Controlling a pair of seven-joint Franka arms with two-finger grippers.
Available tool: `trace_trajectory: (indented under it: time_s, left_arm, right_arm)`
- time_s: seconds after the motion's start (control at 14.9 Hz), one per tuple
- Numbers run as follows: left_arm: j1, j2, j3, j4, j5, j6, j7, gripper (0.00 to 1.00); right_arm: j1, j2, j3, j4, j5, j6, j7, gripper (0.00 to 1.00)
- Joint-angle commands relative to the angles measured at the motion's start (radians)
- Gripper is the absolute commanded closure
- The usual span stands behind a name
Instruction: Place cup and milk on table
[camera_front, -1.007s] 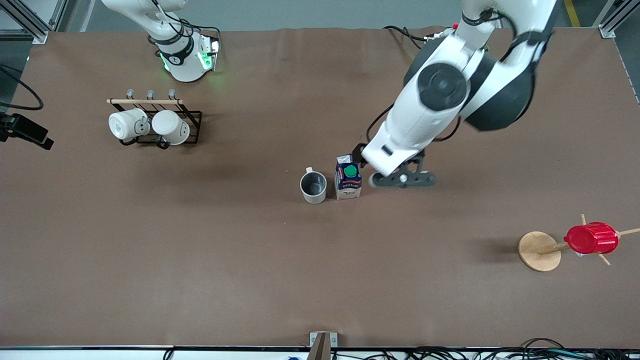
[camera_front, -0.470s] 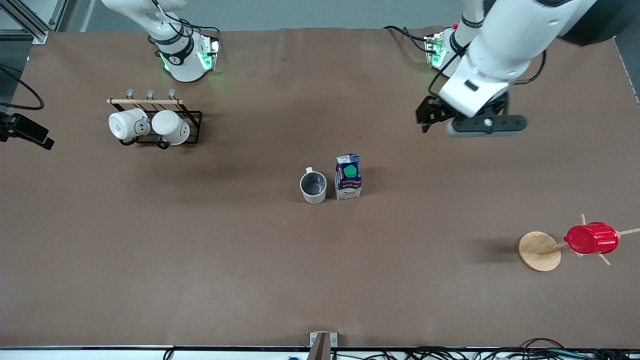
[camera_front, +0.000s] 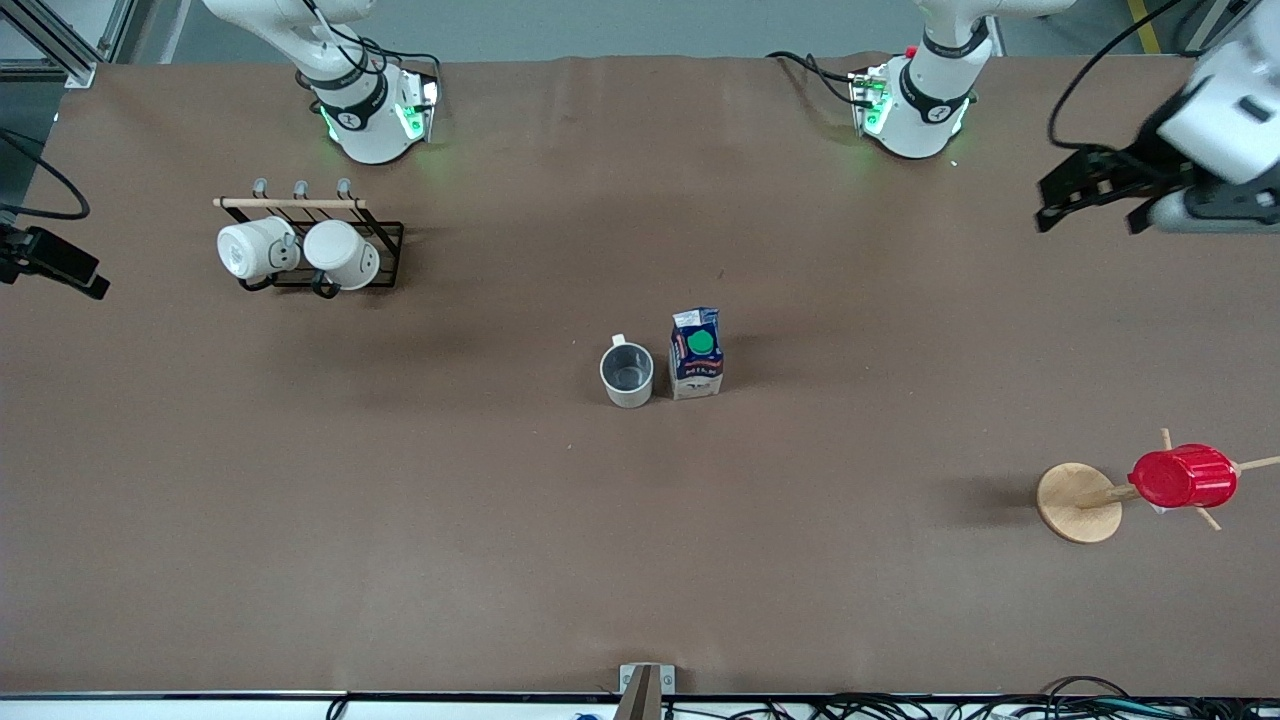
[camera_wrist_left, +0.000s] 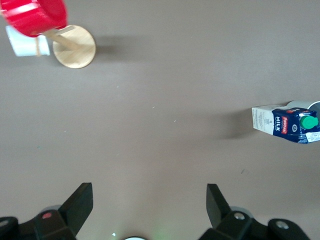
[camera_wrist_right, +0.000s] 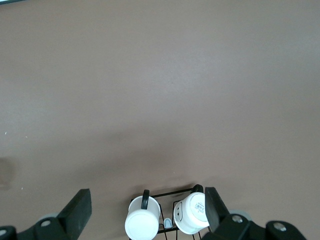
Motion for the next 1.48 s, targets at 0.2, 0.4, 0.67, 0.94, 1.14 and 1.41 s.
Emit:
trace_trajectory:
  time_s: [0.2, 0.4, 0.67, 0.94, 1.14, 1.41]
  left_arm:
    - [0.017, 0.019, -0.069, 0.013, 0.023, -0.025, -0.046, 0.00]
    - [0.027, 0.033, -0.117, 0.011, 0.031, -0.016, -0.095, 0.00]
    - [0.007, 0.054, -0.109, 0.018, 0.034, -0.002, -0.095, 0.01]
    - [-0.035, 0.085, -0.031, 0.067, 0.022, 0.000, -0.085, 0.01]
    - [-0.032, 0.090, -0.026, 0.068, 0.026, 0.000, -0.086, 0.01]
    - [-0.032, 0.090, -0.029, 0.068, 0.022, 0.000, -0.075, 0.01]
  right_arm:
    - [-0.010, -0.002, 0.005, 0.008, 0.020, -0.011, -0.013, 0.00]
    - [-0.010, -0.002, 0.005, 0.008, 0.020, -0.011, -0.013, 0.00]
    - [-0.011, -0.002, 0.005, 0.008, 0.020, -0.011, -0.013, 0.00]
    - [-0.010, -0.002, 0.007, 0.008, 0.021, -0.012, -0.013, 0.00]
    - [-0.008, -0.002, 0.009, 0.009, 0.026, -0.055, -0.033, 0.00]
    - [-0.010, -0.002, 0.005, 0.009, 0.040, -0.055, -0.036, 0.00]
